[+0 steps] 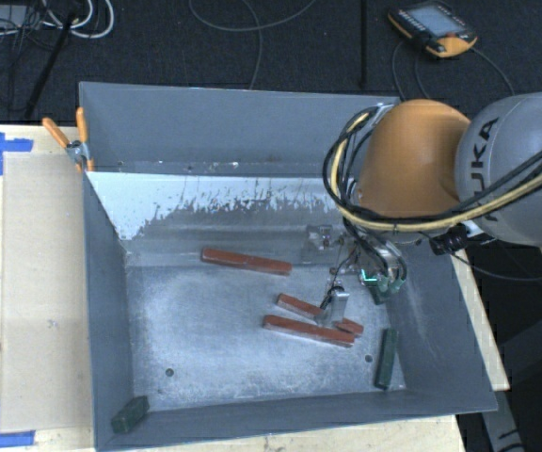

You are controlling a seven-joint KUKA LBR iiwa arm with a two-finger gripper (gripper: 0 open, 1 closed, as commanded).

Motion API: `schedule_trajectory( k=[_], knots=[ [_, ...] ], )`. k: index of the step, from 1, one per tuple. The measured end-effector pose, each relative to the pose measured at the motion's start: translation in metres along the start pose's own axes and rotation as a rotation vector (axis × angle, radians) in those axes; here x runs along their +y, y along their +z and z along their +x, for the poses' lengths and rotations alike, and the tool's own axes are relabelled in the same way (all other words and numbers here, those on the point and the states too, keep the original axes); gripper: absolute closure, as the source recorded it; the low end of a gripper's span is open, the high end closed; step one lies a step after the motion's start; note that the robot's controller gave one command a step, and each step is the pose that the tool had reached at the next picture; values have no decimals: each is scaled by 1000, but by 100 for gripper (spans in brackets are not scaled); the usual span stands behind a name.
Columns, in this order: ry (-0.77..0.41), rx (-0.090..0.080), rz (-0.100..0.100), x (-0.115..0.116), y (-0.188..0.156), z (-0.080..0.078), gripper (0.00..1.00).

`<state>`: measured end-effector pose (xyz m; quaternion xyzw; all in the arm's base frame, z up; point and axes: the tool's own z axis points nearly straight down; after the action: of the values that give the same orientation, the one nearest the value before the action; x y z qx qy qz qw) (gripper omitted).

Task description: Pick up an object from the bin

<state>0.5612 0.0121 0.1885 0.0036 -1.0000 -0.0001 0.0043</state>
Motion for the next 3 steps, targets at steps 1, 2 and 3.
schedule_trajectory(
  k=[1, 2, 3],
  knots=[
    [0, -7, 0, 0, -4, -2, 0],
    [-33, -14, 0, -6, 45, -3, 0],
    [234, -11, -1, -28, 115, -55, 100]
  ],
)
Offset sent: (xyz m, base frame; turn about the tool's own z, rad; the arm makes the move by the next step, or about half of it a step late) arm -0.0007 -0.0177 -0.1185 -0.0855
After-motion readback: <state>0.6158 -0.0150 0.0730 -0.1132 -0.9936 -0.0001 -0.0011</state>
